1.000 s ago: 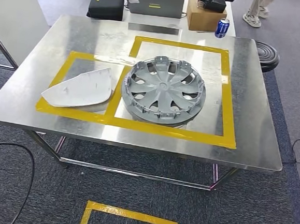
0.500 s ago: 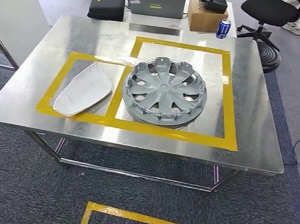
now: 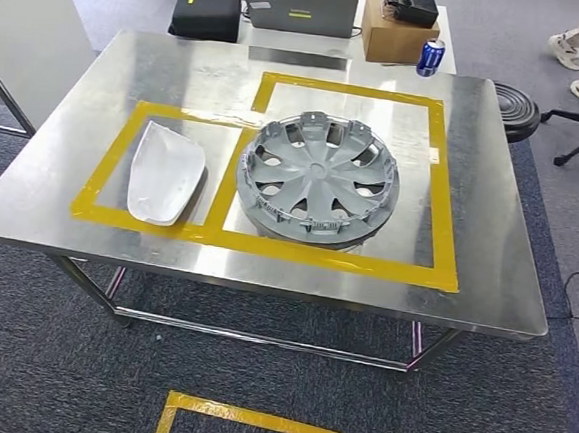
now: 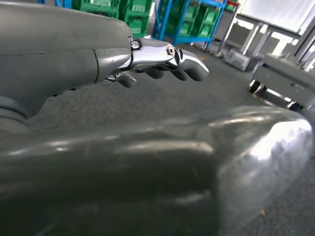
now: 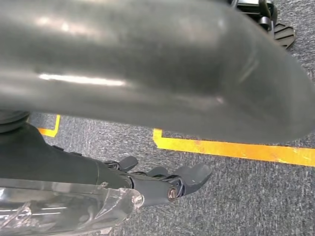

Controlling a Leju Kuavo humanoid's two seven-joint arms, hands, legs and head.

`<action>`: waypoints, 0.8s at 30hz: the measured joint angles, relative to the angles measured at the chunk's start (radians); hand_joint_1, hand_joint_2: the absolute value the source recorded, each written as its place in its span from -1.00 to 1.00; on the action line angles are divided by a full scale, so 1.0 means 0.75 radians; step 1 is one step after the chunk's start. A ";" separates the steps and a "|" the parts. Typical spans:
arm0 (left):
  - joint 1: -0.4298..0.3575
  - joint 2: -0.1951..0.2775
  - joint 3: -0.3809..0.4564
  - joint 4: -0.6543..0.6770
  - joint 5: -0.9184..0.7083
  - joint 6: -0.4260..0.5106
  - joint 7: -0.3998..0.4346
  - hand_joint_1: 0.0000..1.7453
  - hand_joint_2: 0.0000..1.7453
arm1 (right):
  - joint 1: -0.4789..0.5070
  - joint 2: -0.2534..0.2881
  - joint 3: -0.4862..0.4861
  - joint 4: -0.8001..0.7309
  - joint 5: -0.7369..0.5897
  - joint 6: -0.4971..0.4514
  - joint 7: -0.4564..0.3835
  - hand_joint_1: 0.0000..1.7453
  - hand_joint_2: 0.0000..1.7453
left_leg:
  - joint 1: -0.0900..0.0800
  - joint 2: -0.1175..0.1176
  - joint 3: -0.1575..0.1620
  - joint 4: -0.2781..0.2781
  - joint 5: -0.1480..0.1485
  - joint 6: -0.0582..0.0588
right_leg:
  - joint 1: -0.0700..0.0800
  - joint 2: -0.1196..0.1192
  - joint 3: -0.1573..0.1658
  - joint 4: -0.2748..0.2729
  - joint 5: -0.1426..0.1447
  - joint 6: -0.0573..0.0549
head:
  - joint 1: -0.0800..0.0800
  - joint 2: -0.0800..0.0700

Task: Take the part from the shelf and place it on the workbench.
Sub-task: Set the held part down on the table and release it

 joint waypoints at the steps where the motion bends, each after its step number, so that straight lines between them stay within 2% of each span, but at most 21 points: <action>1: 0.000 -0.003 0.001 0.022 -0.017 -0.001 0.014 -1.00 -1.00 | 0.000 0.000 0.000 0.000 0.001 0.001 0.003 -1.00 -1.00 | 0.000 0.000 0.000 0.000 0.000 0.000 | 0.000 0.000 0.000 0.000 0.000 0.000 | 0.000 0.000; 4: 0.001 -0.012 -0.021 0.094 -0.173 -0.050 0.159 -1.00 -1.00 | -0.002 -0.001 -0.001 0.000 0.005 0.009 0.019 -1.00 -1.00 | 0.000 0.000 0.001 0.000 0.000 0.000 | 0.000 0.000 0.001 0.000 0.000 0.000 | 0.000 0.000; 6: 0.005 -0.031 -0.066 0.144 -0.312 -0.148 0.254 -1.00 -1.00 | -0.005 -0.001 -0.002 0.000 0.006 0.010 0.024 -1.00 -1.00 | 0.000 0.000 0.001 0.000 0.000 0.001 | -0.001 0.000 0.001 0.000 0.000 0.001 | 0.000 0.000; 10: 0.006 -0.094 -0.206 0.221 -0.550 -0.406 0.258 -1.00 -1.00 | -0.017 -0.001 -0.003 0.000 0.010 0.015 0.025 -1.00 -1.00 | 0.000 0.000 0.001 0.000 0.000 0.001 | -0.001 0.000 0.001 -0.001 0.001 0.001 | 0.000 0.000; 12: 0.006 -0.122 -0.305 0.249 -0.660 -0.576 0.256 -1.00 -1.00 | -0.027 0.001 -0.003 0.000 0.021 0.025 0.034 -1.00 -1.00 | -0.001 0.000 0.001 0.000 0.000 0.001 | -0.001 0.000 0.002 -0.001 0.002 0.002 | 0.000 0.000; 16: 0.004 -0.157 -0.441 0.292 -0.756 -1.047 0.350 -1.00 -1.00 | -0.061 0.015 0.004 0.001 0.044 0.045 0.079 -1.00 -1.00 | 0.000 0.000 0.002 0.000 0.000 0.001 | 0.000 0.001 0.002 -0.001 0.002 0.004 | 0.000 0.000; 18: 0.009 -0.163 -0.499 0.303 -0.806 -1.189 0.413 -1.00 -1.00 | -0.078 0.026 0.010 0.001 0.051 0.043 0.103 -1.00 -1.00 | 0.000 0.000 0.003 0.000 0.000 0.001 | 0.000 0.001 0.002 -0.001 0.002 0.004 | 0.000 0.000; 21: 0.014 -0.166 -0.564 0.311 -0.813 -1.230 0.468 -1.00 -1.00 | -0.098 0.039 0.014 0.001 0.051 0.034 0.125 -1.00 -1.00 | 0.000 0.000 0.003 0.000 0.000 0.002 | 0.000 0.000 0.003 -0.001 0.002 0.004 | 0.000 0.000; 24: 0.013 -0.166 -0.577 0.312 -0.786 -1.229 0.498 -1.00 -1.00 | -0.107 0.047 0.014 0.001 0.045 0.024 0.140 -1.00 -1.00 | 0.000 0.000 0.003 0.000 -0.001 0.003 | 0.000 0.000 0.003 -0.001 0.002 0.004 | 0.000 0.000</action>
